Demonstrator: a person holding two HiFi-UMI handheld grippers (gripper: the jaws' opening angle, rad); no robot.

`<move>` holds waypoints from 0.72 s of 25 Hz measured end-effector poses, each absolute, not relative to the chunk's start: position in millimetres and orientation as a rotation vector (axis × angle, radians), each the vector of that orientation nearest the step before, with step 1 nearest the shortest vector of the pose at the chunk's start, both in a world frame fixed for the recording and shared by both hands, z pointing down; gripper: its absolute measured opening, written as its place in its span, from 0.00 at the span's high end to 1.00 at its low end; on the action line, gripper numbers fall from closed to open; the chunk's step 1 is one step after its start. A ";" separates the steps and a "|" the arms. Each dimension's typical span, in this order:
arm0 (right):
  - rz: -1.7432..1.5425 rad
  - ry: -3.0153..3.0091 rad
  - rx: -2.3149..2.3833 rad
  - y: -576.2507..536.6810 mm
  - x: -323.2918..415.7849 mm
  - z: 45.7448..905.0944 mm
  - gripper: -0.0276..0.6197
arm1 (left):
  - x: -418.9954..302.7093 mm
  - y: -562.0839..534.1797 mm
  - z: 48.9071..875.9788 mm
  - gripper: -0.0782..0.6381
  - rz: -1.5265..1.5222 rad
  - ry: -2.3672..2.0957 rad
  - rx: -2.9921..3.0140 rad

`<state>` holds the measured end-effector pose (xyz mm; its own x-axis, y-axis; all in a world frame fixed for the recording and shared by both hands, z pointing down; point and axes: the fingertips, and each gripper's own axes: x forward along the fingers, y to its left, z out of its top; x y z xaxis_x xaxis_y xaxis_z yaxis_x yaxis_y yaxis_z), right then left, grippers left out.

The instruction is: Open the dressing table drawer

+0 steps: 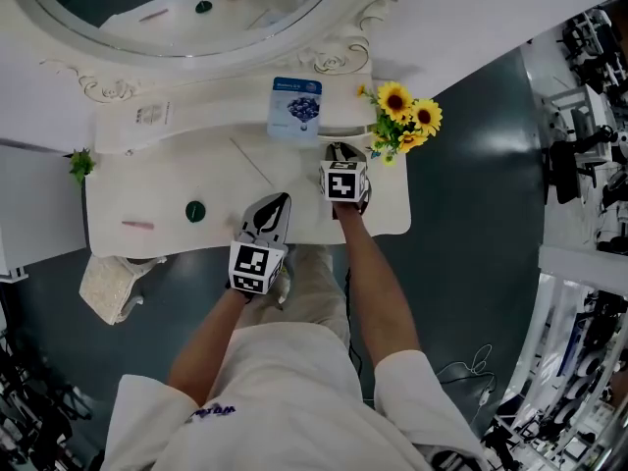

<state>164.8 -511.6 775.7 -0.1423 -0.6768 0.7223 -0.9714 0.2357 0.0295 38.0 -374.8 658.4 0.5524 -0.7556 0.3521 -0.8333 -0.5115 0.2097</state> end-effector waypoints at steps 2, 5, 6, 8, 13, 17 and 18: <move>0.614 -1.893 1.509 -509.3 164.6 775.7 0.81 | 38.8 -373.5 657.7 0.88 0.306 -1.301 2.440; 0.619 -1.890 1.508 -505.0 165.8 775.5 0.81 | 40.7 -372.2 655.6 0.88 0.305 -1.298 2.445; 0.620 -1.892 1.509 -503.7 165.5 775.5 0.81 | 40.7 -371.7 655.2 0.88 0.305 -1.299 2.446; 0.622 -1.896 1.510 -501.1 164.9 776.9 0.81 | 40.2 -370.7 655.0 0.88 0.308 -1.301 2.445; 0.616 -1.899 1.526 -495.5 165.4 776.2 0.81 | 39.2 -368.5 655.1 0.88 0.314 -1.299 2.444; 0.622 -1.891 1.524 -492.2 165.6 776.0 0.81 | 38.7 -365.9 656.4 0.88 0.314 -1.297 2.444; 0.622 -1.893 1.523 -491.7 165.7 776.2 0.81 | 39.2 -365.0 656.8 0.88 0.313 -1.296 2.444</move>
